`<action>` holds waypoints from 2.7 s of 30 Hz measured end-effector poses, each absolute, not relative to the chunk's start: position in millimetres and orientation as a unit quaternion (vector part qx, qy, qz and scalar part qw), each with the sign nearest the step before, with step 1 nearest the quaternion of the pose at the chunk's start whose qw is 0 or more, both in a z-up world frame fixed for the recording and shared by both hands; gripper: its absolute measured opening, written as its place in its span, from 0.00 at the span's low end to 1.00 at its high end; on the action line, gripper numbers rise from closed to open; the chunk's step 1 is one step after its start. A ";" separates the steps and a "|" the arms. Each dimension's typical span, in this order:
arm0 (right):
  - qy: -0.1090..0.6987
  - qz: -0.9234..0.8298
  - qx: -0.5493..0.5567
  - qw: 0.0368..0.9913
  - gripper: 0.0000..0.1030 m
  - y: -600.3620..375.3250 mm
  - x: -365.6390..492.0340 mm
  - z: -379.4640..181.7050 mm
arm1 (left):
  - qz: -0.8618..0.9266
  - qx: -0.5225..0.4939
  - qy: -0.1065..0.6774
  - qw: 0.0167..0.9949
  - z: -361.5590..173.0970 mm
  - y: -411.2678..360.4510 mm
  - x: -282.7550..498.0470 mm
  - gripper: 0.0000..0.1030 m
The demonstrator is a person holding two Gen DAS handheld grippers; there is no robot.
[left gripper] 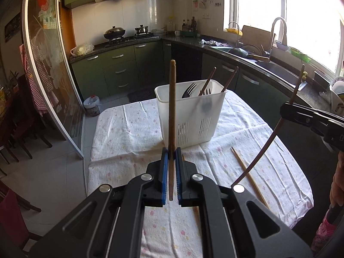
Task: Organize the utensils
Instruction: 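Raise both chopsticks upright and drop them into the white holder, then move both open tools back toward the remaining chopsticks on the cloth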
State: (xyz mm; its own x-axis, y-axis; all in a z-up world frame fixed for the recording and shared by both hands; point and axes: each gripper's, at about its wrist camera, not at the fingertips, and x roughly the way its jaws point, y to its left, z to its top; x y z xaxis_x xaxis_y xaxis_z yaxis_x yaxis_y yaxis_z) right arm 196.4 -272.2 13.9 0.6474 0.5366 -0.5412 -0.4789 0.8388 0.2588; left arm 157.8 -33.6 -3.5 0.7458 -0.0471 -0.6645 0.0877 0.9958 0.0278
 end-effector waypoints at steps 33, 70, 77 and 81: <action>0.265 0.221 0.032 0.938 0.07 -236.6 339.5 87.5 | -0.036 -0.008 0.299 0.953 75.7 -45.5 278.2 0.07; 0.370 0.219 0.073 0.900 0.32 -326.7 184.0 -78.3 | 0.010 0.003 0.457 0.889 -128.9 -76.7 182.6 0.51; 0.379 0.222 0.078 0.895 0.32 -327.9 184.7 -87.3 | 0.015 0.008 0.485 0.874 -155.2 -80.2 196.2 0.51; 0.384 0.224 0.073 0.893 0.33 -321.4 189.6 -87.0 | 0.016 -0.005 0.507 0.862 -164.8 -78.3 205.8 0.51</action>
State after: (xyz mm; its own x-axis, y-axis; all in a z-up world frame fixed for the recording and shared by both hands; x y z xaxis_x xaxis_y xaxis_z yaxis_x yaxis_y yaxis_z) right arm 189.6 -321.4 -87.0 0.6047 0.4563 -0.6527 -0.3441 0.8888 0.3026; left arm 205.8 -78.3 -164.8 0.4862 0.0230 -0.8735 -0.0327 0.9994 0.0081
